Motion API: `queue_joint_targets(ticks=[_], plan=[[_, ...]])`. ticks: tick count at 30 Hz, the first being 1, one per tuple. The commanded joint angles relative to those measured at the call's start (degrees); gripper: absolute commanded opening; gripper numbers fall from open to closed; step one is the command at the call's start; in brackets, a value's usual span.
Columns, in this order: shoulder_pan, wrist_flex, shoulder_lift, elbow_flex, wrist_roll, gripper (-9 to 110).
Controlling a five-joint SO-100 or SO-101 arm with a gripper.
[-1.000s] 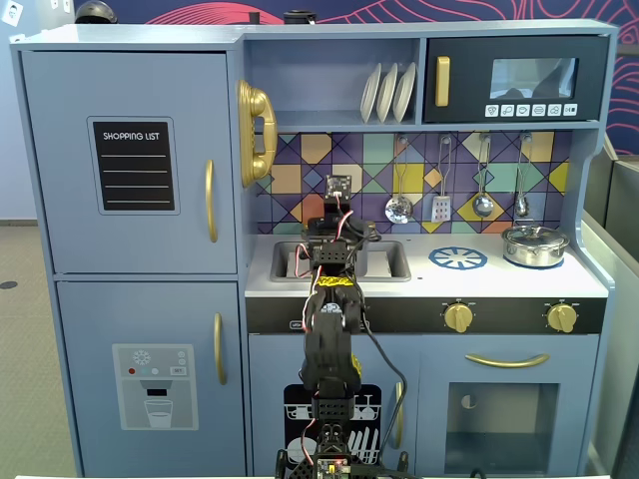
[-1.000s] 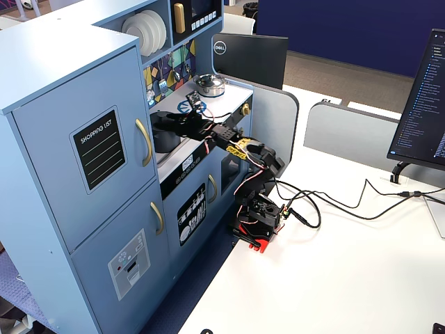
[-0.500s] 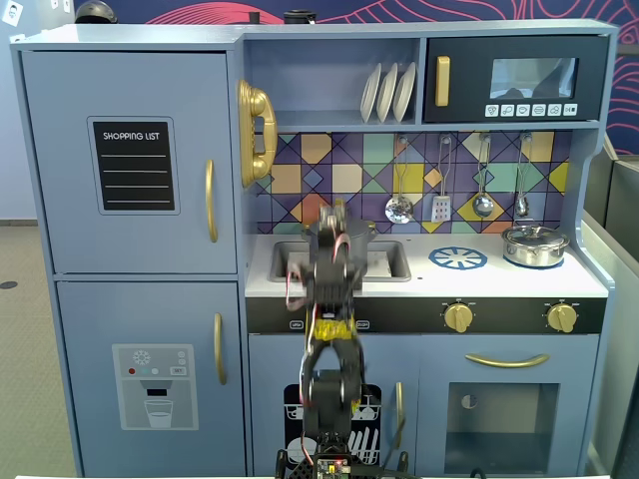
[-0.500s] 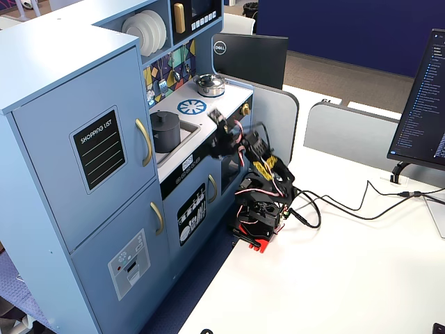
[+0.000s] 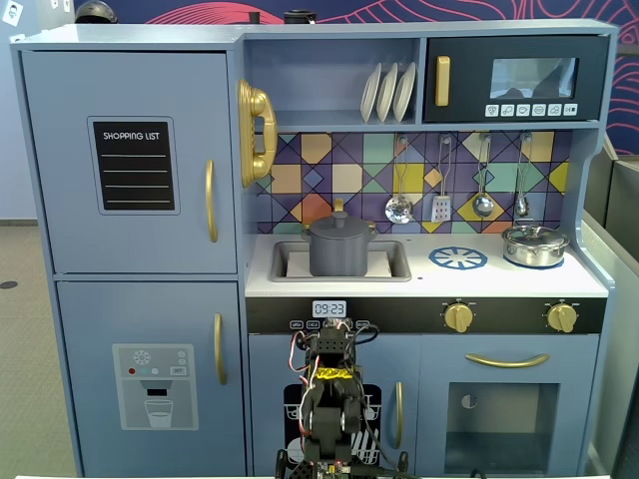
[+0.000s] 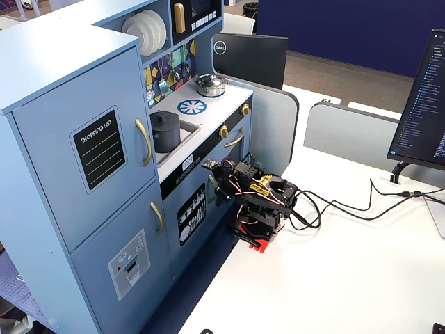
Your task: Pick up the lid from the counter and put it on the gray recipient
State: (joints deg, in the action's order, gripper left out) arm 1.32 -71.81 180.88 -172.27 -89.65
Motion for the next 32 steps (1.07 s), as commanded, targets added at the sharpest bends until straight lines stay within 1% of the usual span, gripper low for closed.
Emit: queue_joint_targets(ticks=[1, 3, 4, 10, 32], plan=[[0.53, -10.9, 1.23, 0.35, 2.2, 2], [-0.09, -15.82, 1.23, 0.35, 0.88, 3], [0.26, -15.73, 1.23, 0.35, 4.13, 3], [3.16, -15.82, 1.23, 0.35, 3.16, 5], [3.25, -15.82, 1.23, 0.35, 3.16, 6]])
